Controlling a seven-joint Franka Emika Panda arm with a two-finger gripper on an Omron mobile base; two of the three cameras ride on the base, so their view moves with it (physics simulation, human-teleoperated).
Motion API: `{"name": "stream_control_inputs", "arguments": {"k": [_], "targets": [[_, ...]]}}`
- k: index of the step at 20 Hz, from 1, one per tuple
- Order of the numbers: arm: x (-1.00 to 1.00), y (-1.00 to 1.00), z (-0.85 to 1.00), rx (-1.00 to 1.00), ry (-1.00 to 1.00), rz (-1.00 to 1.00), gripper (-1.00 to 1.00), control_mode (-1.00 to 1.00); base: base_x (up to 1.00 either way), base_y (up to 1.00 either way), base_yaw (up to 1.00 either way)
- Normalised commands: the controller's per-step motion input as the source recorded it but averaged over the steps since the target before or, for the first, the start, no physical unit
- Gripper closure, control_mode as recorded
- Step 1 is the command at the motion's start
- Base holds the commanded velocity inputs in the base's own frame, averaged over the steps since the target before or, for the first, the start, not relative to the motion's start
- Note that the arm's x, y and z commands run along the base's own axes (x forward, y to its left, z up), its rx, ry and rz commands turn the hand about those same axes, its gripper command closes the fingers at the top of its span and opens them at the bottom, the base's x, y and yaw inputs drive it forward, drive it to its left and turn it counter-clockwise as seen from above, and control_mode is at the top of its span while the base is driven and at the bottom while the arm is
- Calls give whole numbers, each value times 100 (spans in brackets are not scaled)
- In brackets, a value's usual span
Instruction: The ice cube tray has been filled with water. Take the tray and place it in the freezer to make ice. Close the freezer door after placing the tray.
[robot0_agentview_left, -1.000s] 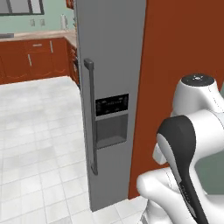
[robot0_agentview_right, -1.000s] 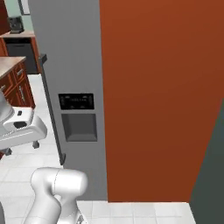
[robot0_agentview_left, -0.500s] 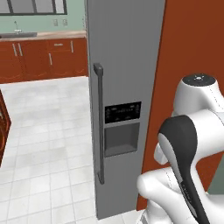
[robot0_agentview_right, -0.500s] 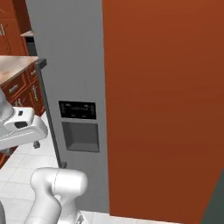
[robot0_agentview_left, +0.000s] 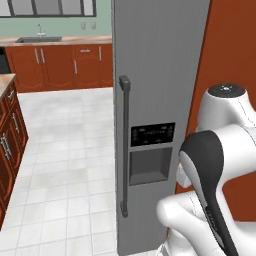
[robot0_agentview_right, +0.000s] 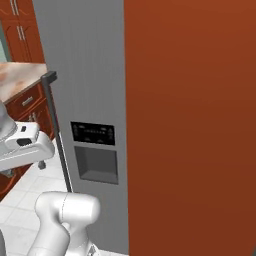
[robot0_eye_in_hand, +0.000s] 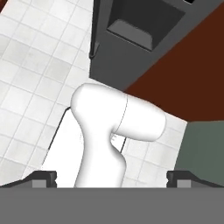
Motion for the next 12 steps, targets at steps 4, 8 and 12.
{"name": "stream_control_inputs", "arguments": {"k": [4,8,12], "targets": [[11,-16,6,3,-16,8,-100,-100,3,-6,3],[50,-2,5,0,-15,9,-100,-100,0,0,0],[56,0,1,-1,-10,5,-100,-100,0,0,0]]}}
